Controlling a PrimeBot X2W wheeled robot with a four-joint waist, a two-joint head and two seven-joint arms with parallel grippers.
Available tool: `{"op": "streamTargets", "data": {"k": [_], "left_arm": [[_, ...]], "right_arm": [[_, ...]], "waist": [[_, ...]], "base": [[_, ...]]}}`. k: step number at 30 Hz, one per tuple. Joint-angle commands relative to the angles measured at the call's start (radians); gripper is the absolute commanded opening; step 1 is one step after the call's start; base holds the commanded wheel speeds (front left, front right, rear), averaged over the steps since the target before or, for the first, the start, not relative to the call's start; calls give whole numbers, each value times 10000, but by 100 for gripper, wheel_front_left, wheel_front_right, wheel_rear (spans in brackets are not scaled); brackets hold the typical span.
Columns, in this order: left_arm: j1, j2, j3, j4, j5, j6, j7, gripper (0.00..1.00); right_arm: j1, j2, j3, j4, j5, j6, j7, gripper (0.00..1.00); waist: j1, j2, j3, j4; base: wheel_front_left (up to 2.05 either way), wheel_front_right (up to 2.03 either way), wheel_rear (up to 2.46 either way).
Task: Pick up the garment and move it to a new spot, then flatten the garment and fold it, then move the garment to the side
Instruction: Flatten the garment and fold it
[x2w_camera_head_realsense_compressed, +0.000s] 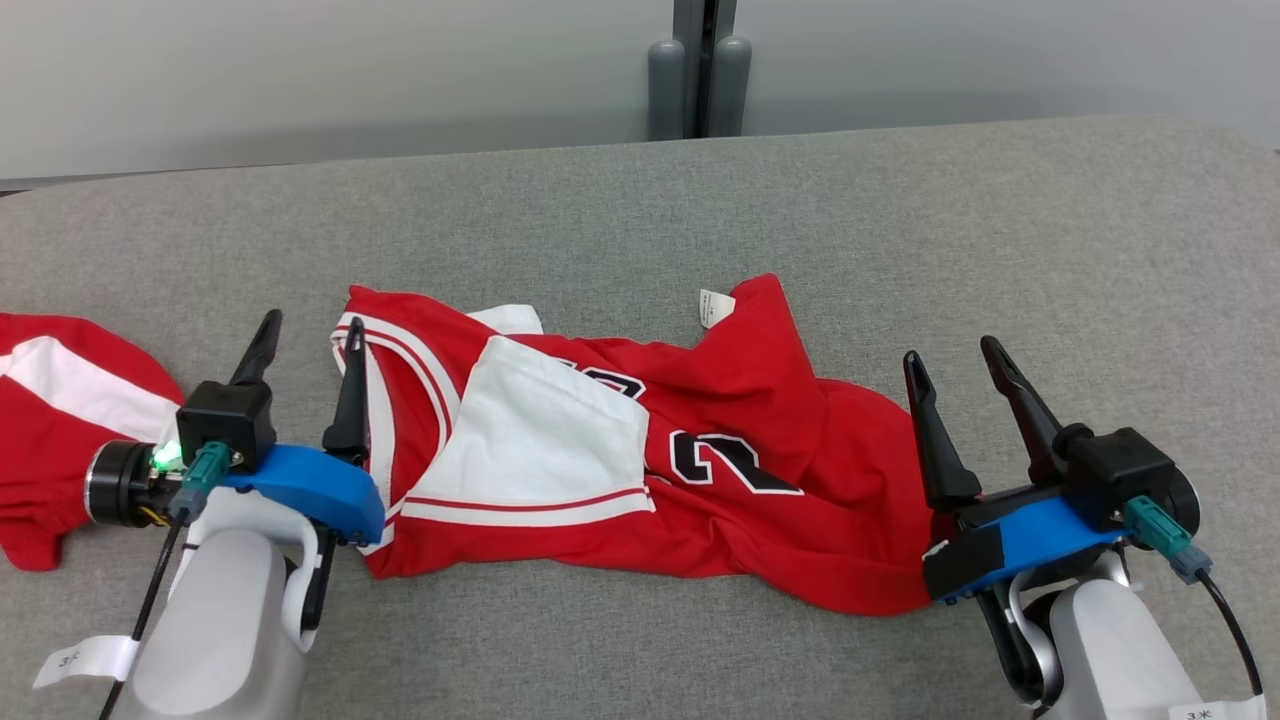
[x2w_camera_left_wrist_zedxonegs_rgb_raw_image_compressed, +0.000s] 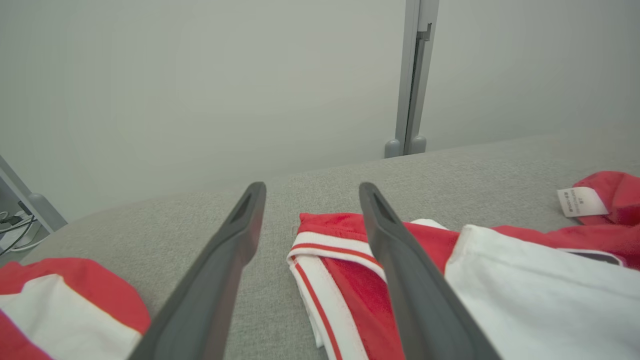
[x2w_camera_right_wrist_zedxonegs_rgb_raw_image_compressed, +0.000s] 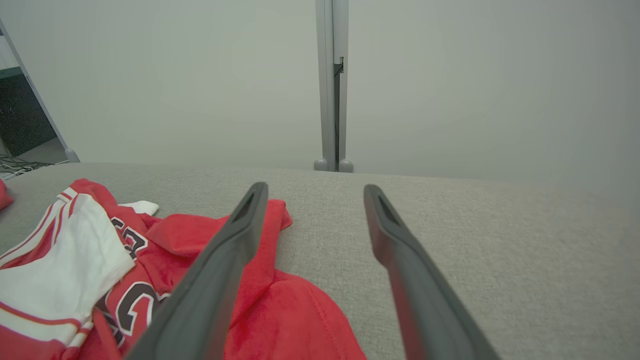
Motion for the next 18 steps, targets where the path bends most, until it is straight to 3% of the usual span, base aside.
{"op": "streamTargets", "data": {"k": [1,9,18], "left_arm": [[74,-35,-69,-265,82,-99,-33,100],[11,-112,-791,-537,134,-487,-32,100],[-443,75,-2045,317,-232,-642,-32,100]], "right_arm": [[114,-15,39,31,47,1,10,100],[22,-18,279,94,182,1,-1,100],[-31,-15,303,150,185,1,-74,100]], "waist": [[0,-1,-12,34],[0,-1,46,-160],[0,-1,257,-607]], "base": [[0,0,0],[0,0,0],[0,0,0]]}}
